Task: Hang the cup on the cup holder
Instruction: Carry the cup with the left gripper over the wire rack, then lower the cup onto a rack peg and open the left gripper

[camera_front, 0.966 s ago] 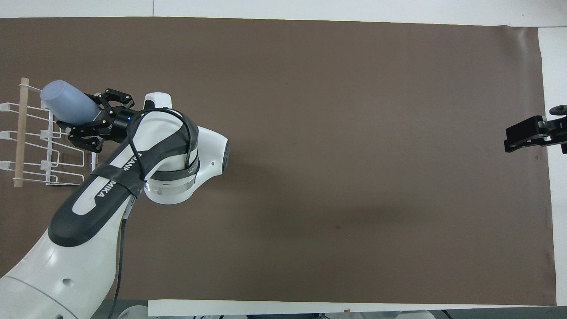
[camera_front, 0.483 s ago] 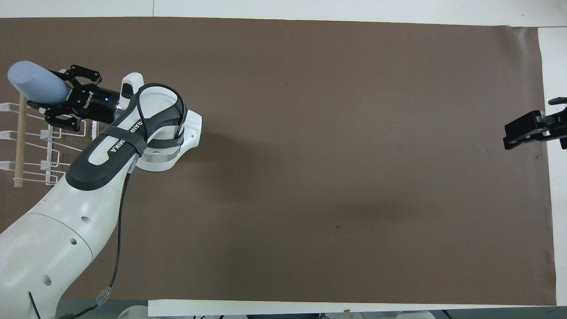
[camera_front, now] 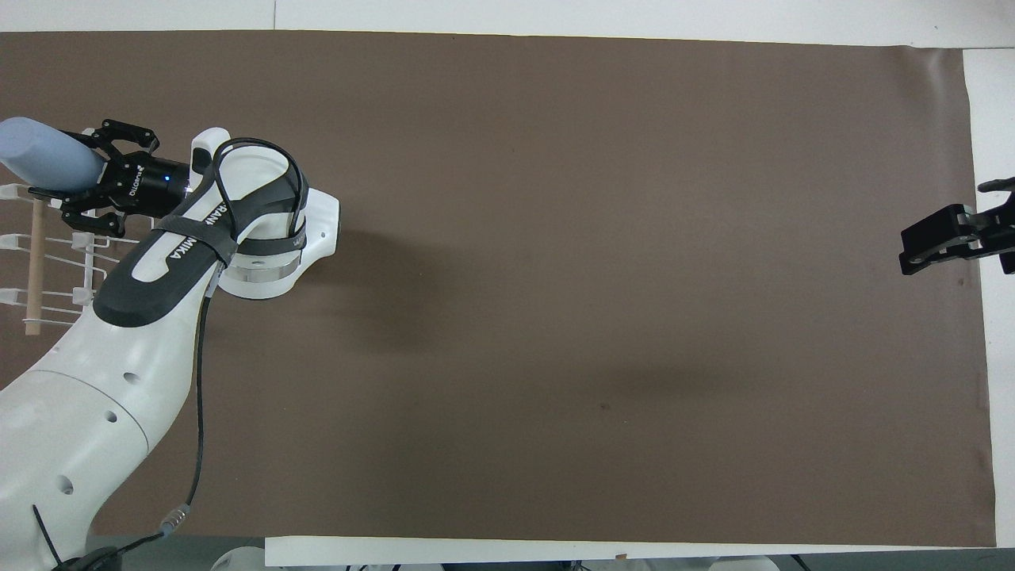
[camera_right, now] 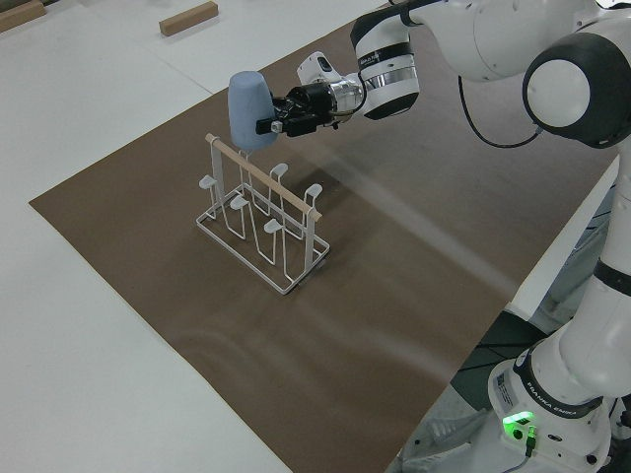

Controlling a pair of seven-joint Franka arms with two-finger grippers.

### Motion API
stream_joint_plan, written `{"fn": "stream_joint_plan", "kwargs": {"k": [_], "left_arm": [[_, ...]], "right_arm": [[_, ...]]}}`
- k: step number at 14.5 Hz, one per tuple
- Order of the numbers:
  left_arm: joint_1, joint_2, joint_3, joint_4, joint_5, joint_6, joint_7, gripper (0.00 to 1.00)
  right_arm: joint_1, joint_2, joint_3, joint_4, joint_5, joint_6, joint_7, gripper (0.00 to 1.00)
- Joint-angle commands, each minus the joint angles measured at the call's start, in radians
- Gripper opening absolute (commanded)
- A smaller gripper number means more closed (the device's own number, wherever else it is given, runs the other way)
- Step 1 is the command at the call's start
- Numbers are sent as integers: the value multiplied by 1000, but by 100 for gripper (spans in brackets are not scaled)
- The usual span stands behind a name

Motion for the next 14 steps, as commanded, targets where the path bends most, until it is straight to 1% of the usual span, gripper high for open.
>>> {"fn": "stream_joint_plan", "kwargs": {"k": [1,3,4,5,6,7,8,10,12,13,14], "left_arm": [[8,9,-10,14,-42,17,-18,0],[8,9,-10,14,-77,23,-18,4],[7,9,-10,14,-91,29,-18,9],[7,9,-12,16,-102,32,-18,18],[5,10,-10,16,-108,42,-15,43],[5,12,-10,25,-109,58,-10,79],[7,15,-12,37,-108,69,-3,100],[7,19,-10,82,-111,115,13,100],[11,13,-10,83,-111,121,13,100],[11,4,-10,88,-111,124,20,100],[13,-26,-12,88,-117,137,34,100]], "right_arm": [[-20,-25,8,-29,-18,6,-30,99],[-22,-25,8,-29,-17,5,-25,99],[-23,-25,8,-29,-14,5,-27,99],[-26,-25,8,-30,-9,5,-27,99],[-26,-25,8,-30,-1,5,-27,99],[-23,-25,9,-30,-1,5,-27,99],[-17,-25,9,-30,-1,5,-27,99],[-14,-25,11,-30,-1,5,-27,99],[-16,-25,11,-30,-1,5,-27,99],[-17,-25,11,-30,-1,5,-27,99],[-19,-25,11,-30,-1,5,-27,99]]}}
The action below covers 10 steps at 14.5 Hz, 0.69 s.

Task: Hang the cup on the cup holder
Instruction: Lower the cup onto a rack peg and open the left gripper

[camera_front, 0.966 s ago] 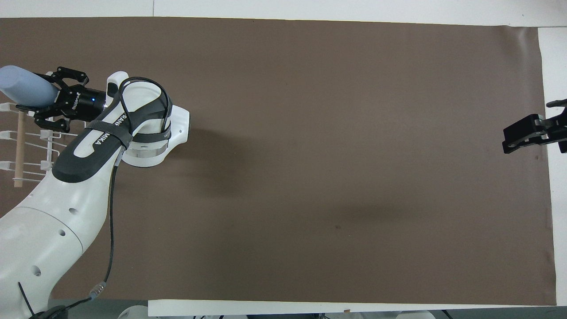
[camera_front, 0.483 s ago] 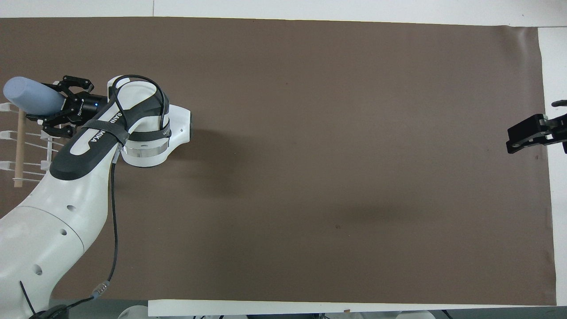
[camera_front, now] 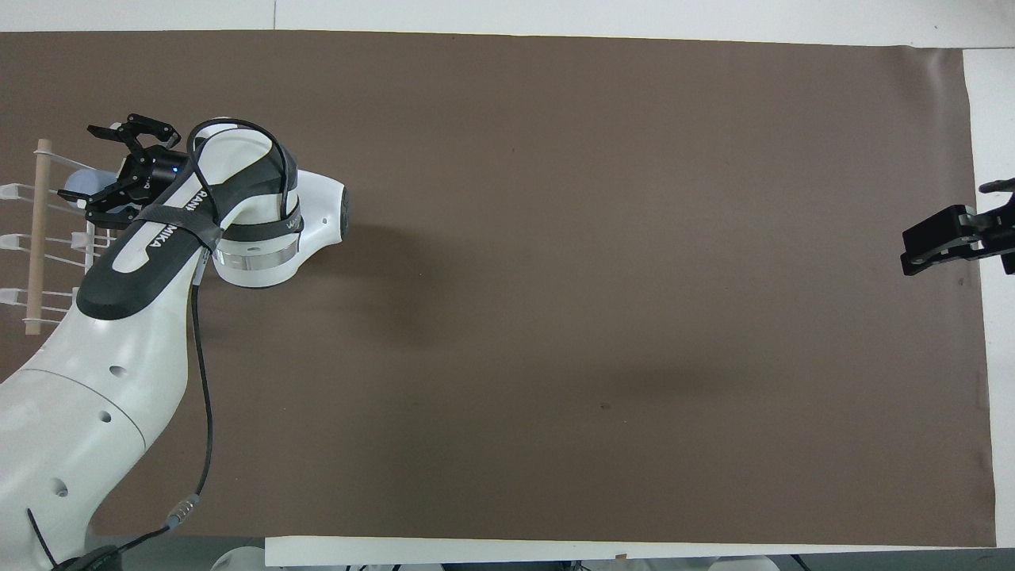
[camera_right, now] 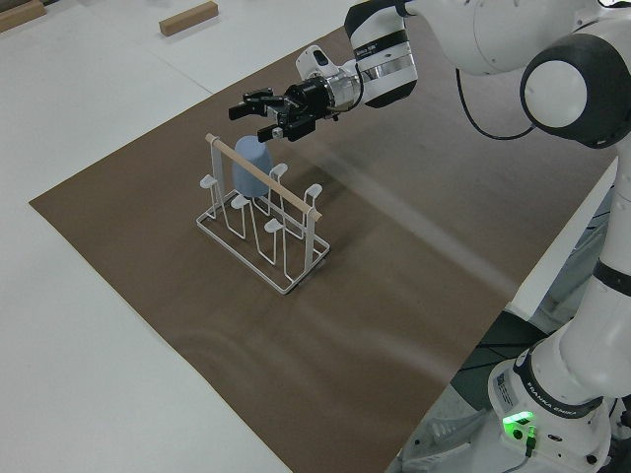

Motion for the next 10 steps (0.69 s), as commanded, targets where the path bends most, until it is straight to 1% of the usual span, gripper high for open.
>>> {"fn": "stream_joint_plan", "kwargs": {"k": [1,3,4,5,6,7,8,10], "left_arm": [[5,-69,-5,12,-85,42,61,100],[-12,-124,-5,32,-234,49,172,100],[-7,-127,-5,55,-252,55,199,100],[0,-149,-8,72,-269,68,220,100],[18,-190,-8,72,-344,116,274,100],[37,-243,-6,72,-446,174,371,100],[61,-309,-5,66,-552,209,507,100],[118,-380,-5,75,-743,216,788,100]], "right_arm": [[-10,-25,4,-28,-1,5,-22,99],[-8,-25,4,-28,-1,5,-22,99],[-8,-25,4,-28,-1,5,-22,99],[-8,-25,4,-28,-1,5,-22,99],[-8,-25,4,-28,-1,5,-22,99],[-8,-25,4,-28,-1,5,-22,99],[-8,-25,4,-28,-1,5,-22,99],[-8,-25,4,-28,-1,5,-22,99]]}}
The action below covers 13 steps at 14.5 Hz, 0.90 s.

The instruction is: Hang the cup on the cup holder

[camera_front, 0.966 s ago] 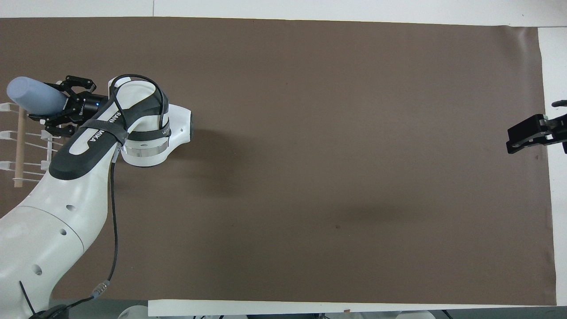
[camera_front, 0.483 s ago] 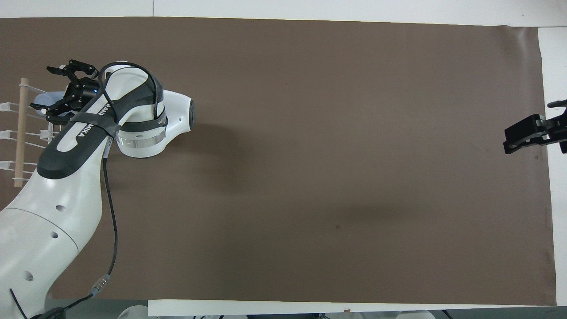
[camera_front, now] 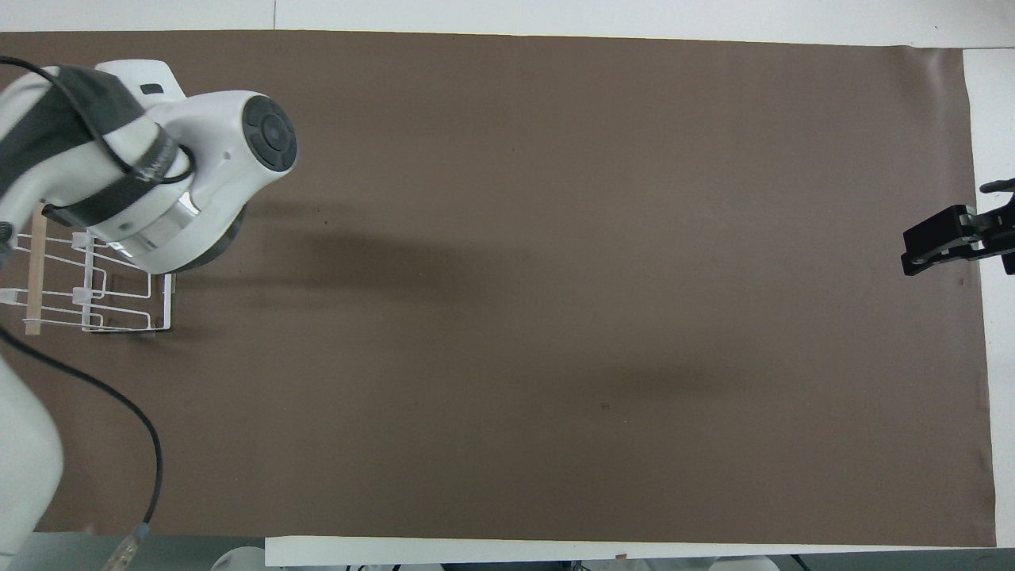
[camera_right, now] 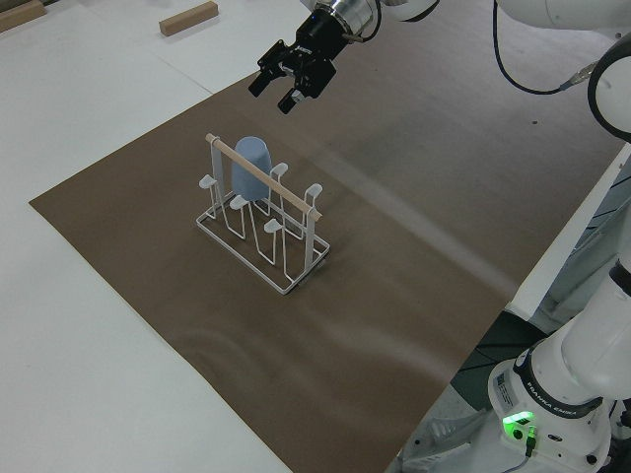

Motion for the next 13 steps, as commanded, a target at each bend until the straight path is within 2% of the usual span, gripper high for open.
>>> {"fn": "stream_joint_plan", "kwargs": {"k": [1,3,5,8,10,13], "left_arm": [[85,-127,-2,-18,-244,50,351,100],[135,-170,3,7,-407,53,599,100],[181,-182,4,41,-561,48,810,100],[189,-193,7,80,-711,27,1075,100],[189,-181,7,131,-797,-51,1227,100],[221,-124,7,264,-935,-218,1583,100]], "right_arm": [[-8,-24,4,-28,-1,5,-22,99],[-8,-24,4,-28,-1,5,-22,99],[-8,-24,4,-28,-1,5,-22,99],[-8,-24,4,-28,-1,5,-22,99],[-8,-24,4,-28,-1,5,-22,99],[-8,-24,4,-28,-1,5,-22,99]]}}
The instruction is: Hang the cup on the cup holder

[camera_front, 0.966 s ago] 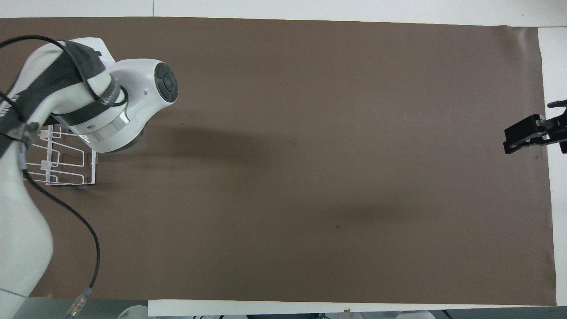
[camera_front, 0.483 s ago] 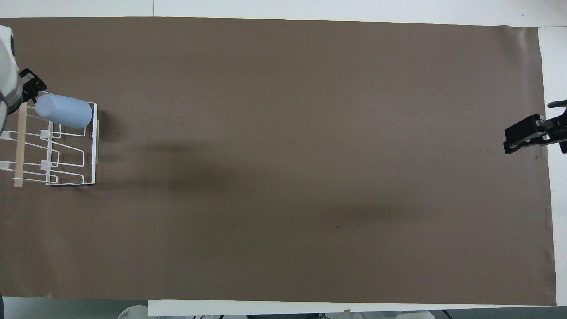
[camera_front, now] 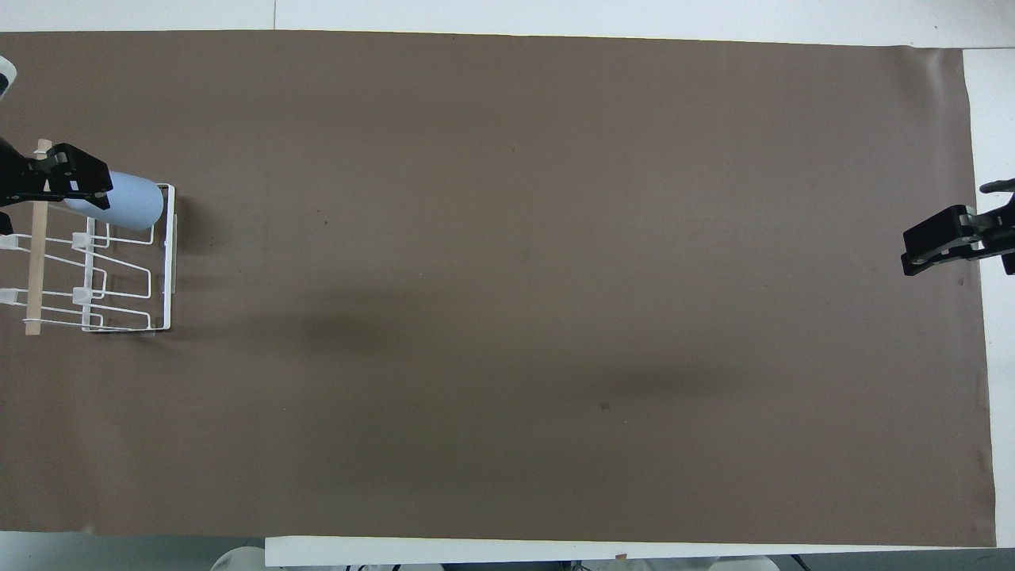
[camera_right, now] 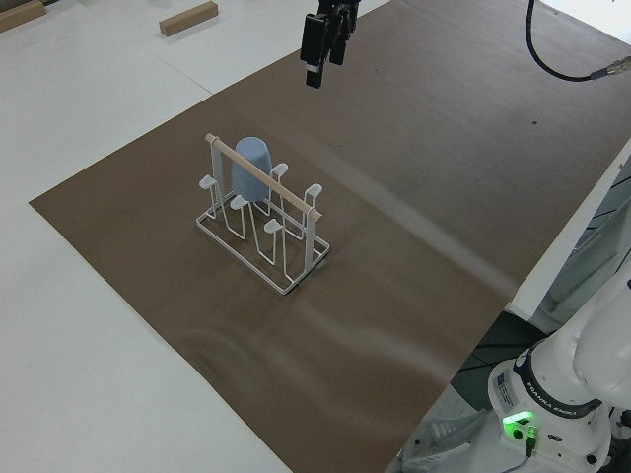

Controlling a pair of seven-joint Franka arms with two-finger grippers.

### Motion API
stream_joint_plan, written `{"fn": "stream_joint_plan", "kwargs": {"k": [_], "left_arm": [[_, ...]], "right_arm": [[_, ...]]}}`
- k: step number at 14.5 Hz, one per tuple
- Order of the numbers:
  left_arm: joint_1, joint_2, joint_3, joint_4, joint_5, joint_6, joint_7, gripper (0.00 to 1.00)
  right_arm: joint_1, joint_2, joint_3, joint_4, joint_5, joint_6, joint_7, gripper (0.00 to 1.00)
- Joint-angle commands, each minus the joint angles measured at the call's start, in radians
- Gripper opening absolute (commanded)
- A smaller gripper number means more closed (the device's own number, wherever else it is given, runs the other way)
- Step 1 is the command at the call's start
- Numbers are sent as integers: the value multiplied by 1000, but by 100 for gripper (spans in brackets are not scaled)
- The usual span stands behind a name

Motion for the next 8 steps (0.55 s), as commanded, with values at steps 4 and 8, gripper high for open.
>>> {"fn": "stream_joint_plan", "kwargs": {"k": [4,8], "left_arm": [[30,62,-2,120,-137,-115,281,100],[34,59,-4,133,-129,-118,295,100]], "right_arm": [[-8,-24,4,-28,-1,5,-22,99],[-8,-24,4,-28,-1,5,-22,99]]}}
